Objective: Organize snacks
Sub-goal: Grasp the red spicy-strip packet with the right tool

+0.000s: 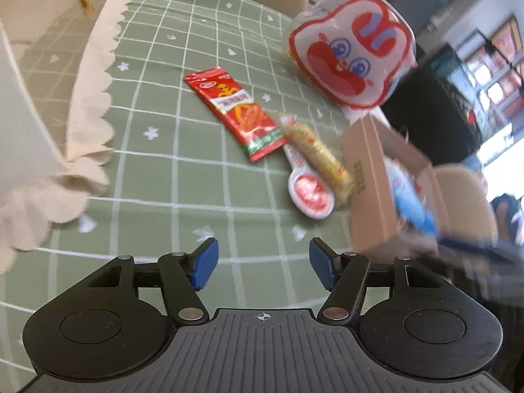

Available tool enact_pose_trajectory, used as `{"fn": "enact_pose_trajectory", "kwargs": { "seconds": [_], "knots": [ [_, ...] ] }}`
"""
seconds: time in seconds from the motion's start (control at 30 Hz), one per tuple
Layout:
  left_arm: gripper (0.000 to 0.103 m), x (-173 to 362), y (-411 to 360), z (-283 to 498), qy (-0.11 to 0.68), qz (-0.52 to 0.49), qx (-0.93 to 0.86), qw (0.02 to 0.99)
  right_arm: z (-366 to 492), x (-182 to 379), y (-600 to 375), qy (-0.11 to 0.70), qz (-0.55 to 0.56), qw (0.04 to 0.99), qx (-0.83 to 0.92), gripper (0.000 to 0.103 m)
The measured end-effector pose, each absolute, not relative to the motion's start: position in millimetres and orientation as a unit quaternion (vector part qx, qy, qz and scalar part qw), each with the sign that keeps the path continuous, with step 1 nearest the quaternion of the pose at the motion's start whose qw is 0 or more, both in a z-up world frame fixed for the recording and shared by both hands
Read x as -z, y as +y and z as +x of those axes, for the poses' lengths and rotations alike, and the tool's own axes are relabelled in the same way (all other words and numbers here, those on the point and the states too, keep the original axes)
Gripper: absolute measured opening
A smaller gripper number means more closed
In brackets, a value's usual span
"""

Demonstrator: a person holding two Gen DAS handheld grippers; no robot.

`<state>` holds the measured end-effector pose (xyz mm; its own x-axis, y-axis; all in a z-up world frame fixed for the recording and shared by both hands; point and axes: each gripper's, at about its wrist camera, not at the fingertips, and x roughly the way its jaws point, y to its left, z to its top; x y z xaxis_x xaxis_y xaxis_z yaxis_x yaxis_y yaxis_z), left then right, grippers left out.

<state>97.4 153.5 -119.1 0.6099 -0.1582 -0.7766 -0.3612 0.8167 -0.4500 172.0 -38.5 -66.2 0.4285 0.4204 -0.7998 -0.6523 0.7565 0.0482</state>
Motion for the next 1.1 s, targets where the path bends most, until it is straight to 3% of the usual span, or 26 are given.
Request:
{"fn": "enact_pose_trajectory", "kwargs": {
  "seconds": [0.17, 0.67, 0.87, 1.1],
  "knots": [
    [0.067, 115.9, 155.7, 55.8, 0.461, -0.263, -0.051, 0.846, 195.1, 78.5, 20.2, 0.412, -0.168, 0.831, -0.335, 0.069],
    [0.067, 120.5, 185.6, -56.8, 0.443, -0.340, -0.110, 0.822, 289.8, 149.4, 168.3, 0.432, -0.165, 0.797, -0.389, 0.070],
    [0.067, 120.8, 195.6, -55.6, 0.428, -0.365, -0.124, 0.817, 262.2, 142.7, 166.3, 0.416, -0.219, 0.785, -0.404, 0.049],
    [0.067, 128.9, 178.0, -26.0, 0.435, -0.370, -0.077, 0.817, 180.9, 112.0, 82.5, 0.464, -0.128, 0.757, -0.442, 0.048]
  ]
}}
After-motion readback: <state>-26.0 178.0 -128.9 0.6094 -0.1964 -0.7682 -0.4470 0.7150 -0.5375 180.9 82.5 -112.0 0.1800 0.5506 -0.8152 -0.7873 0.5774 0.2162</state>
